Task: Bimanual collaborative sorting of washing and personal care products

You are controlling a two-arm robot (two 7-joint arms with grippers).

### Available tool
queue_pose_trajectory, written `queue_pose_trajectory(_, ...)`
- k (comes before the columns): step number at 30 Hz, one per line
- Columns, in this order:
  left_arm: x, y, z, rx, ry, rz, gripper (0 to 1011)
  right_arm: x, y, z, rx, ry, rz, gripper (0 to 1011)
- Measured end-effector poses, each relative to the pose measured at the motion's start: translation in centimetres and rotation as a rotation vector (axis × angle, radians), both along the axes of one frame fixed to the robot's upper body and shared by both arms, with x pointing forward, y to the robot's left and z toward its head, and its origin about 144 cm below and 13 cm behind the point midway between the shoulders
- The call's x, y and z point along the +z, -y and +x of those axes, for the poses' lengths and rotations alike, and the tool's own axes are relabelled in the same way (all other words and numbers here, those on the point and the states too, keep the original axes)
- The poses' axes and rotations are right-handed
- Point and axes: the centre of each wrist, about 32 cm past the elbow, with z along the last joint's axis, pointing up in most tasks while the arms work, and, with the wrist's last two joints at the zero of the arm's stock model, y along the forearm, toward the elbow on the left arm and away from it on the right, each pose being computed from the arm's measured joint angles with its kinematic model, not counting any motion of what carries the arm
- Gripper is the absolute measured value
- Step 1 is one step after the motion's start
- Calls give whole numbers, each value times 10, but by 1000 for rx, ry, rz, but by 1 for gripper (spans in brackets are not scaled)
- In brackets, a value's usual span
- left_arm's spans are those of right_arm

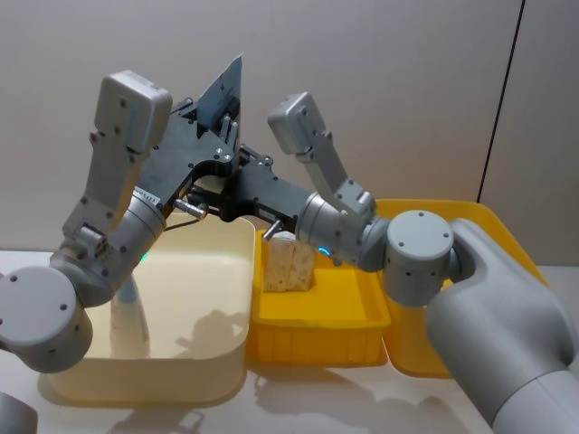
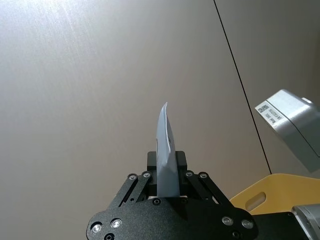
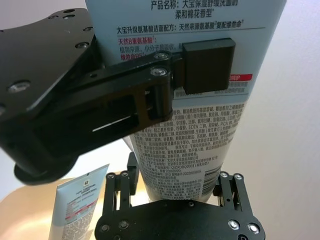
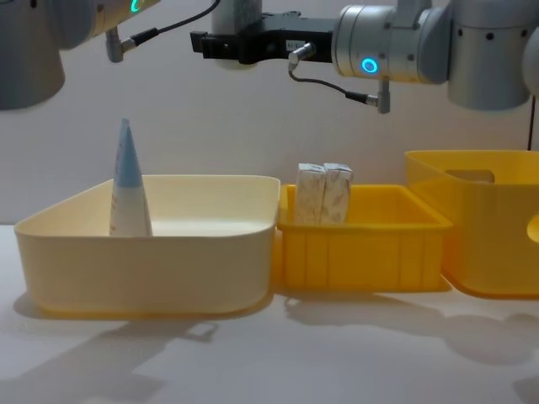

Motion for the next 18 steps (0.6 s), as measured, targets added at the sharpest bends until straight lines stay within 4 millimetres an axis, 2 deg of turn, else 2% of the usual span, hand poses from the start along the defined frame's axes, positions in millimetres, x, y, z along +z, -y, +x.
queue_pose_trajectory(6,0,0,0,0,0,0,204,1,-2,1,6,-4,0,675)
queue_pose_trajectory(18,0,0,0,0,0,0,204,2,-4,1,12,-11,2,665)
